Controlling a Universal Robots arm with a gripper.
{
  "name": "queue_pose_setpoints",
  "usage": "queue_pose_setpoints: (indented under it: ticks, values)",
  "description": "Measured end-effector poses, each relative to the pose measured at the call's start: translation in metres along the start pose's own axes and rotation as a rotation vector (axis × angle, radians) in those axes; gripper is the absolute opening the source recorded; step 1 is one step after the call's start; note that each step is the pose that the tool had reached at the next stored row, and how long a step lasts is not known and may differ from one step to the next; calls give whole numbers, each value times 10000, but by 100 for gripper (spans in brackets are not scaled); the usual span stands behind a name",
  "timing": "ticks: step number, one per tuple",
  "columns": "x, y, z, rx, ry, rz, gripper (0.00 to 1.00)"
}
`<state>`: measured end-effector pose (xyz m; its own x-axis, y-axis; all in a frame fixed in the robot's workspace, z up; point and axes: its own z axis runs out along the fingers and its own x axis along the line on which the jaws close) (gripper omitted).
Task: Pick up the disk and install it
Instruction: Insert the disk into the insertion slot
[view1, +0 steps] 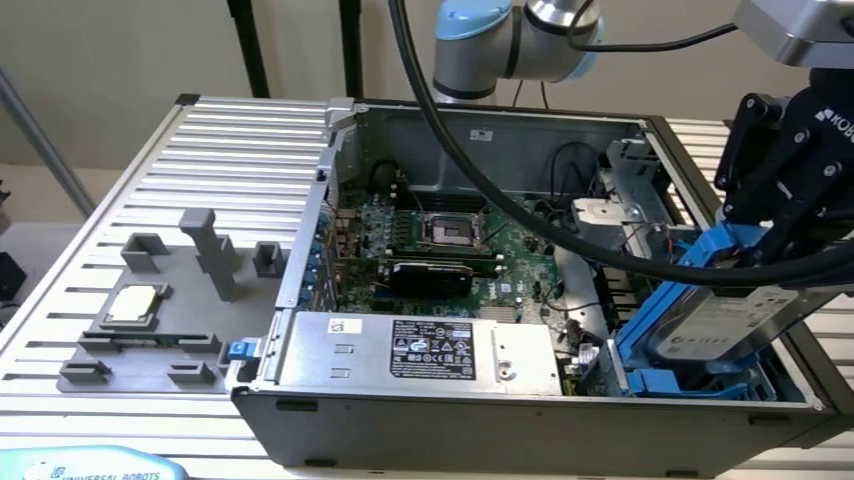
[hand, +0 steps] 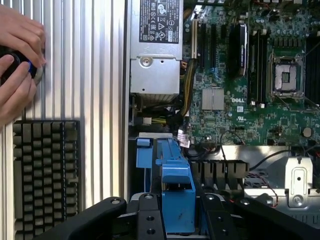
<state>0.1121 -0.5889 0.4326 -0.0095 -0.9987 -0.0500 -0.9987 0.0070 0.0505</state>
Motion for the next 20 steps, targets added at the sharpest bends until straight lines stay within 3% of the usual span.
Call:
queue_pose_setpoints:
  ticks: [7,20]
  values:
    - [2,-4,74,-4,-41,-77,33]
    - [-11,-9,195,-19,-189,-337,33]
